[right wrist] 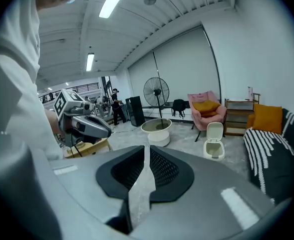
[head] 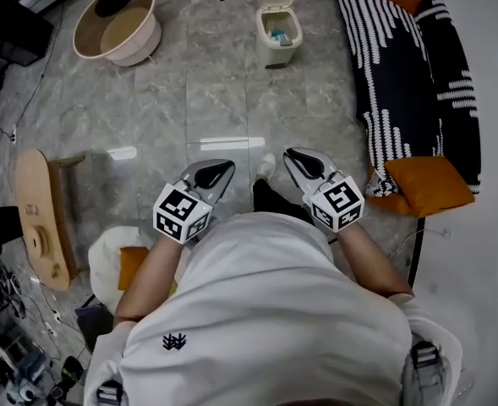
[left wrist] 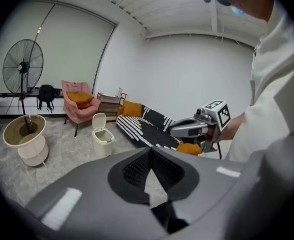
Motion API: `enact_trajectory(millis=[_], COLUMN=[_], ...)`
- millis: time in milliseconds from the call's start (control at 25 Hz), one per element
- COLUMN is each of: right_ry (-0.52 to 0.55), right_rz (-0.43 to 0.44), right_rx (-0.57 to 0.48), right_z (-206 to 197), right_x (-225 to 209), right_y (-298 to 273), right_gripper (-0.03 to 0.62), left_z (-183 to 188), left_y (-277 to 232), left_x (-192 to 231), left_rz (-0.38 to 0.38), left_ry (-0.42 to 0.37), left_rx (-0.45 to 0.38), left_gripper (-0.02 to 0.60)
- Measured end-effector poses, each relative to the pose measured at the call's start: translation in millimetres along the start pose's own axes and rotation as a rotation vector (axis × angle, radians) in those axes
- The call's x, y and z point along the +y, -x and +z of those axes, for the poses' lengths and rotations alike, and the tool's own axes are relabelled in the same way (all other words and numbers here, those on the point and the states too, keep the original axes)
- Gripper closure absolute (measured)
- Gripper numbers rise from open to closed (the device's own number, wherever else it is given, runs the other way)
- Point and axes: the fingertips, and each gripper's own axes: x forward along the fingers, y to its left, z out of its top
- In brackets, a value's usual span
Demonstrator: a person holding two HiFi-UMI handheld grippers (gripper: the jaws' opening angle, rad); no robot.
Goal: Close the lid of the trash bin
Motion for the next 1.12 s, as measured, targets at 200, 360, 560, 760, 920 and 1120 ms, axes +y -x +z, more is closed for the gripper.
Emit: enact_trajectory(millis=[200,360,560,760,920,1120], right_ry=[-0.016,-0.052,-0.068,-0.088,-0.122,-0.184], right_rz=[-0.057,-0.113,-0.159,-0.247,-0.339,-0.457], right_rx=[-0.042,-0.050,-0.061,-0.060,-0.051,-0.047], right_z=[28,33,52,70,81,116], right_x=[-85,-147,-197,-249,-301,-361], right_y=[-17,-19,-29,-54,-69,-98], right_gripper=[0.569,0.569,0.569,0.569,0.569,0.569], left_z=[56,96,132,167,198,243], left_y=[-63,-115,-166,-221,-280,-352], left_x=[49,73,105,171,232,320], left_rz=[0.017,0.003,-0.034,-0.076,-0.105,-0.156], left_ry=[-0.032,-0.061,-0.076,-0.075,-0.086,-0.115], left_rx=[-0.002,-0.010,0.001,0.008,0.023,0.078], left_gripper=[0.525,0.525,0.525,0.515,0.500,0.489])
